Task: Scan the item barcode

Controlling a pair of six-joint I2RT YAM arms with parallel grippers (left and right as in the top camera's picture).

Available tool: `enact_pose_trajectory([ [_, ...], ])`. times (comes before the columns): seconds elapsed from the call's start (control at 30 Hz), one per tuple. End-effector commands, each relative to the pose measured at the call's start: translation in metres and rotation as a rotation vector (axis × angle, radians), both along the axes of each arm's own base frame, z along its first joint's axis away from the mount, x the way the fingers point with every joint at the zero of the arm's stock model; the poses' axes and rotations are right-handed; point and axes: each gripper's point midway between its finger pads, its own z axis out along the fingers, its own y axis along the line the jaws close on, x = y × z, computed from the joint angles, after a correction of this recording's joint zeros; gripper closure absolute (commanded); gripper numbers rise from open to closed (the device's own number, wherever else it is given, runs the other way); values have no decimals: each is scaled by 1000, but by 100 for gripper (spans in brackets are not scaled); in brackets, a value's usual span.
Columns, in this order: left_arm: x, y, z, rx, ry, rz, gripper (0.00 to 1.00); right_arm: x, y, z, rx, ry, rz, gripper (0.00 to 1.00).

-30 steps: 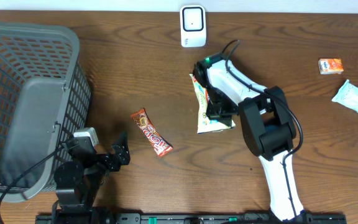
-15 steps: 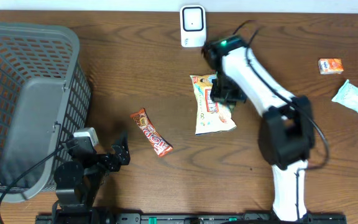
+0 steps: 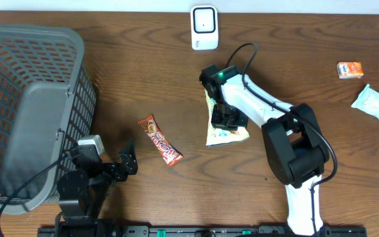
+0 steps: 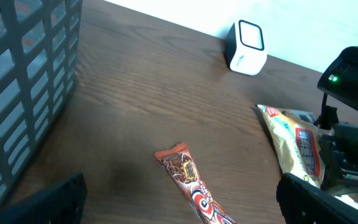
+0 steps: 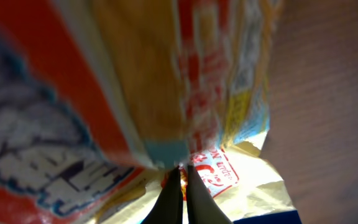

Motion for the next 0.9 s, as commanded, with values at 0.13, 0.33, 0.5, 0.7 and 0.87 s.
enact_pose_trajectory([
  [0.13,0,1,-1,15,-2,0,2,11,-11,59,-52,-37,-24,99],
  [0.33,0,1,-1,14,-2,0,2,40,0,129,0,-216,48,68],
  [0.5,0,1,-1,15,-2,0,2,40,1,122,-5,-217,51,41],
  [0.7,0,1,-1,14,-2,0,2,37,23,94,-22,-258,104,19],
  [0.87,0,1,-1,15,-2,0,2,48,52,87,-59,-382,189,1],
])
